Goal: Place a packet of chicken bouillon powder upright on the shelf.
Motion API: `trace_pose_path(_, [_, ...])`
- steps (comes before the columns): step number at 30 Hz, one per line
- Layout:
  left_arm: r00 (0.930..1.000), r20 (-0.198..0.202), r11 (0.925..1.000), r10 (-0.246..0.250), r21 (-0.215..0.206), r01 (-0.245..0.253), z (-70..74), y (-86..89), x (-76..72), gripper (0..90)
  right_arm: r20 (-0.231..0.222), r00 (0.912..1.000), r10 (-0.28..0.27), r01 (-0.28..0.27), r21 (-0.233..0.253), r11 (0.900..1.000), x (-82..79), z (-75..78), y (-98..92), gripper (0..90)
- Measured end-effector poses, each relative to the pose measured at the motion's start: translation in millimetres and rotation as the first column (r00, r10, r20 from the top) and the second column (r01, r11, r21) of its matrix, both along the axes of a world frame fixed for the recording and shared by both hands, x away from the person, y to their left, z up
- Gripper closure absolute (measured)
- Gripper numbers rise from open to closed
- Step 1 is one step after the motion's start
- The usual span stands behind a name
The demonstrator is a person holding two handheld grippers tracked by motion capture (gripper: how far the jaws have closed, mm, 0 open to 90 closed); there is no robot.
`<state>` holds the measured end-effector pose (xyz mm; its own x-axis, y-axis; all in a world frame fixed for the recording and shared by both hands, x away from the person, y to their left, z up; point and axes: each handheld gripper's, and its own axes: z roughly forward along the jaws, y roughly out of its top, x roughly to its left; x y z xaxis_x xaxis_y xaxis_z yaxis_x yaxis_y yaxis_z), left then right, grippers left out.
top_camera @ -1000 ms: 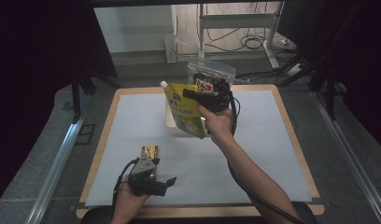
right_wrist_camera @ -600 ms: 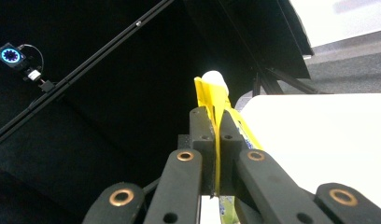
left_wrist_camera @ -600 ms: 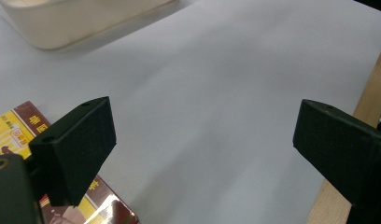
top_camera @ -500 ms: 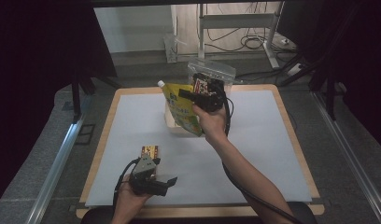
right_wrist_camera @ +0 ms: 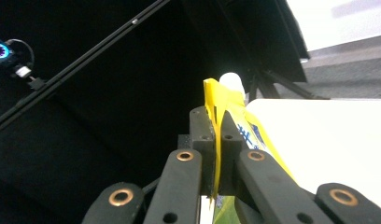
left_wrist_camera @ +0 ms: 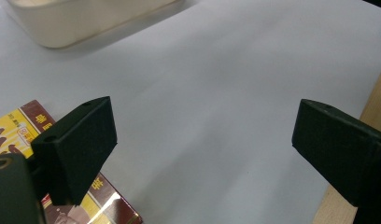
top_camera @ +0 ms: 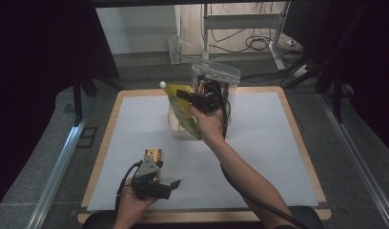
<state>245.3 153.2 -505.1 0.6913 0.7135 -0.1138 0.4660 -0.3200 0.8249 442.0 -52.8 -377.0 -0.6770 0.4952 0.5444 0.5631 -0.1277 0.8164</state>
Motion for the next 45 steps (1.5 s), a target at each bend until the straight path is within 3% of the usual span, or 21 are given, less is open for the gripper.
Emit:
trace_pose_path(16, [1.0000, -0.006, 0.9999, 0.000, 0.012, 0.000, -1.2, -0.4, 0.3, 6.7, 0.029, 0.9976, -0.063, 0.064, -0.038, 0.997, 17.2, -0.3, 2.2, 89.3])
trace_pose_path(27, [0.9999, -0.011, 0.9999, -0.002, 0.015, 0.002, -2.0, -0.5, 0.8, 6.7, 0.027, 0.9917, -0.126, 0.127, -0.044, 0.991, 27.7, -2.2, -11.7, 89.2])
trace_pose_path(45, [0.9999, -0.011, 0.9998, -0.003, 0.020, 0.003, -2.2, -1.1, 0.5, 6.7, 0.045, 0.9899, -0.135, 0.138, -0.077, 0.987, 27.9, -10.6, -7.6, 89.2])
